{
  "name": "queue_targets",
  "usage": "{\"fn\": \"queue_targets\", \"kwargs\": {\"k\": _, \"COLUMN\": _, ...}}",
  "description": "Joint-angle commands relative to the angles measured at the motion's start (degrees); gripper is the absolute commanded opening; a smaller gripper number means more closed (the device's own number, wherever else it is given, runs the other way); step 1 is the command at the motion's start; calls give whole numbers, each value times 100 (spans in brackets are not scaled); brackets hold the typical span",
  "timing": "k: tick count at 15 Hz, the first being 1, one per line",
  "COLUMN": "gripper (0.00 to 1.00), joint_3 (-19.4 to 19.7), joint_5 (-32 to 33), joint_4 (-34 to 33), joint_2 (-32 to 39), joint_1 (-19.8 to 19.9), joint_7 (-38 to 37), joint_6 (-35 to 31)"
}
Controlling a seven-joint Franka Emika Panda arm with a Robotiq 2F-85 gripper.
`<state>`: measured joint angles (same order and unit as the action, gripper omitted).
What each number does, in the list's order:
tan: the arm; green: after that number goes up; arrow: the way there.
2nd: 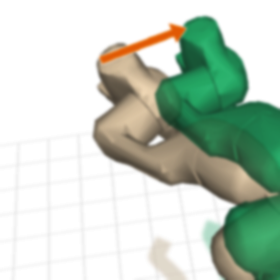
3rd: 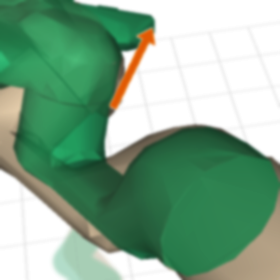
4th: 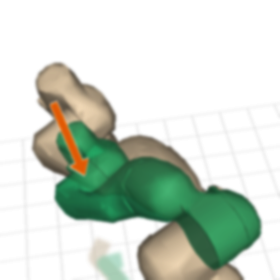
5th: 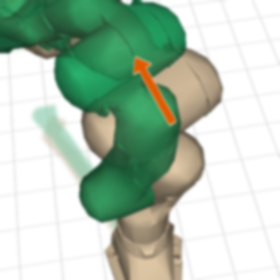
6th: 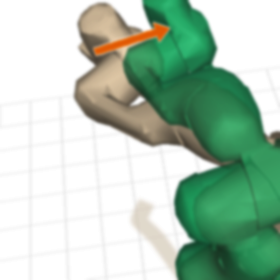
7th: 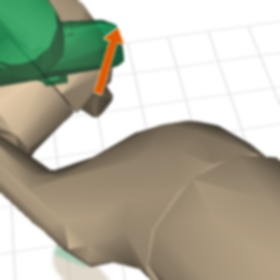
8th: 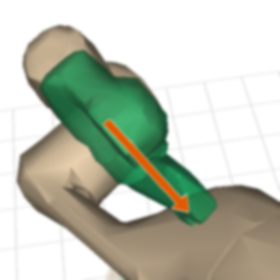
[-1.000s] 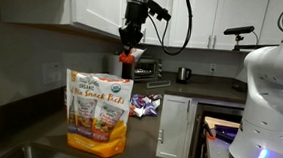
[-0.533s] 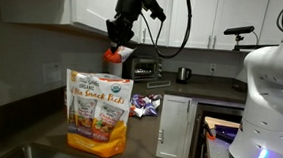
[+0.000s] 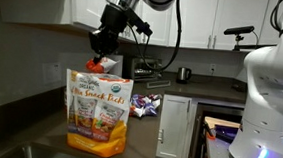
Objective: Pick a snack pack and put it in the bag
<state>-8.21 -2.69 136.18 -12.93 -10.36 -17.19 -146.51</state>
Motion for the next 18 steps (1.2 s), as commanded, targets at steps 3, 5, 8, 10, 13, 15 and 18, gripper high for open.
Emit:
{"fn": "queue_targets", "kwargs": {"k": 3, "gripper": 29, "joint_3": -135, "joint_5": 635, "joint_4": 105, "joint_2": 269, "joint_1": 287, "joint_7": 5, "joint_6": -484}}
{"fn": "queue_targets", "kwargs": {"k": 5, "gripper": 34, "joint_3": -131, "joint_5": 972, "joint_4": 101, "joint_2": 246, "joint_1": 362, "joint_7": -30, "joint_6": -450}}
{"fn": "queue_targets", "kwargs": {"k": 8, "gripper": 55, "joint_3": -86, "joint_5": 921, "joint_4": -14, "joint_2": 155, "joint_1": 372, "joint_7": 24, "joint_6": -67}}
{"fn": "queue_targets", "kwargs": {"k": 10, "gripper": 66, "joint_3": -68, "joint_5": 856, "joint_4": -87, "joint_2": 92, "joint_1": 379, "joint_7": 34, "joint_6": 164}}
{"fn": "queue_targets", "kwargs": {"k": 13, "gripper": 87, "joint_3": -87, "joint_5": 1079, "joint_4": -157, "joint_2": -37, "joint_1": 476, "joint_7": -100, "joint_6": 481}}
{"fn": "queue_targets", "kwargs": {"k": 15, "gripper": 99, "joint_3": -73, "joint_5": 1092, "joint_4": -182, "joint_2": -127, "joint_1": 527, "joint_7": -68, "joint_6": 802}}
{"fn": "queue_targets", "kwargs": {"k": 18, "gripper": 100, "joint_3": -46, "joint_5": 1094, "joint_4": -213, "joint_2": -260, "joint_1": 579, "joint_7": 23, "joint_6": 1453}}
